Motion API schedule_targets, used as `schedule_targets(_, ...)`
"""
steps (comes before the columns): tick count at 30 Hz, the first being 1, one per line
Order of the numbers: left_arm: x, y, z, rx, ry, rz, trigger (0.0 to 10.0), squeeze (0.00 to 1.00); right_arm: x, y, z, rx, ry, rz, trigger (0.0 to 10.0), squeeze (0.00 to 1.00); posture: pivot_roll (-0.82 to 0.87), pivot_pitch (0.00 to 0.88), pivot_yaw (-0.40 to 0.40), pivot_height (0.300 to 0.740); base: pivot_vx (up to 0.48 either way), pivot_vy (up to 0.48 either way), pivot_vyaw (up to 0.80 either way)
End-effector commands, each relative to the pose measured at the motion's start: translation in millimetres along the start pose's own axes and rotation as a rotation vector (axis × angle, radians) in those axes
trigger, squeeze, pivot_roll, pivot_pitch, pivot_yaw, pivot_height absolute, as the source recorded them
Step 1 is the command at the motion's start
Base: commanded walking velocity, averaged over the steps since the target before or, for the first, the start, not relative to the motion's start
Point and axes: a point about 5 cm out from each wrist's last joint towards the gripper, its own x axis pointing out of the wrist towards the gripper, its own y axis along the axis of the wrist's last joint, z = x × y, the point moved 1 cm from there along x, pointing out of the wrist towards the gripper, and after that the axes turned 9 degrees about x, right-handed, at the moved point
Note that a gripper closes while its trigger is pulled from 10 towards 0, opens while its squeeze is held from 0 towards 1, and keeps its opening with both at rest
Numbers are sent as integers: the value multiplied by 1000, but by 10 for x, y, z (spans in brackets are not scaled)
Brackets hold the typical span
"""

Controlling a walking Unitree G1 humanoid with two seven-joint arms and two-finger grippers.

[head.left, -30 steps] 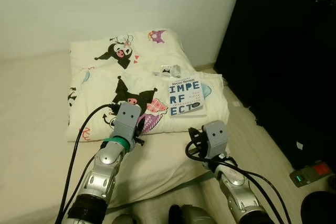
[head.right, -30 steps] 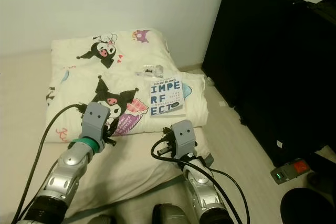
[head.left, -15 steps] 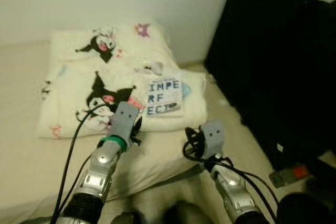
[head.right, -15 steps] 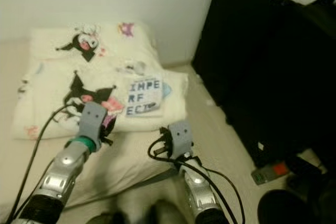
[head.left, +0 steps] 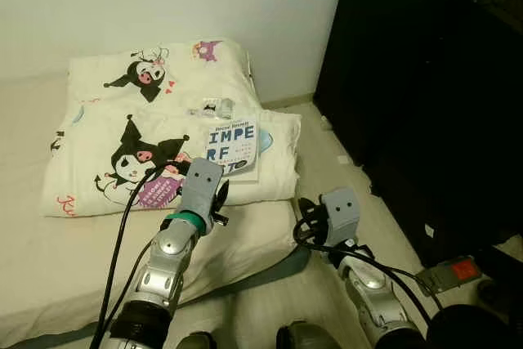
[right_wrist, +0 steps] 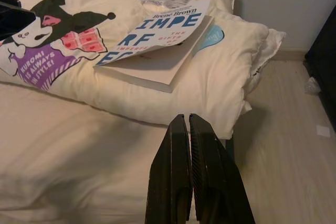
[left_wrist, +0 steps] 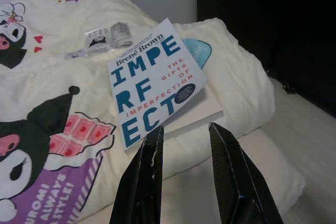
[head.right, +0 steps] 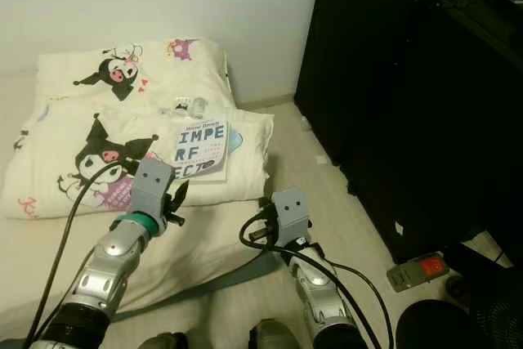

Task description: Clean up the room

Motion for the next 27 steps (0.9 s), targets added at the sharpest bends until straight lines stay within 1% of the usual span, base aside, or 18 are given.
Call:
schedule_targets(1,-17,-77,10,-1,-4,-36,10000,0,-28,-42,6,9,-5,-17,10000,0,-106,59,33,740,0,0,0)
schedule_targets(6,-19,-76,5,-8,-1,-36,10000,0,-24,-25,-3,9,-2,-10,10000,0,-107,61,33,740,0,0,0)
schedule_targets(8,-18,-78,-18,-36,12,-41,10000,0,11,66,-15,11,-5,27,10000,0,-106,69,35,740,0,0,0)
schedule_targets(10,-17,-78,-27,-44,18,-42,10000,0,25,105,-18,10,-6,42,10000,0,-106,69,35,740,0,0,0)
schedule_targets(12,-8,-84,-77,-38,36,-48,10000,0,93,263,1,12,-28,100,10000,0,-106,80,36,740,0,0,0)
schedule_targets(15,-3,-83,-94,-35,41,-49,10000,0,118,322,11,12,-38,120,10000,0,-106,85,37,740,0,0,0)
schedule_targets(16,8,-94,-111,-23,49,-52,10000,0,154,389,20,8,-50,143,10000,0,-102,98,37,740,0,0,0)
schedule_targets(19,32,-77,-203,-20,91,-50,10000,0,229,566,32,-4,-79,209,10000,0,-92,122,35,740,0,0,0)
schedule_targets(21,32,-62,-256,-30,111,-47,10000,0,241,623,38,-17,-91,230,10000,0,-90,132,29,740,0,0,0)
schedule_targets(22,32,-62,-256,-30,111,-47,10000,0,241,623,38,-17,-91,230,10000,0,-90,132,29,740,0,0,0)
schedule_targets(24,24,-54,-392,-61,162,-43,10000,0,250,725,65,-39,-115,272,10000,0,-83,135,23,740,0,0,0)
schedule_targets(25,24,-54,-392,-61,162,-43,10000,0,250,725,65,-39,-115,272,10000,0,-83,135,23,740,0,0,0)
schedule_targets(27,7,-54,-477,-71,190,-40,10000,0,253,786,87,-54,-128,294,10000,0,-80,143,20,740,0,0,0)
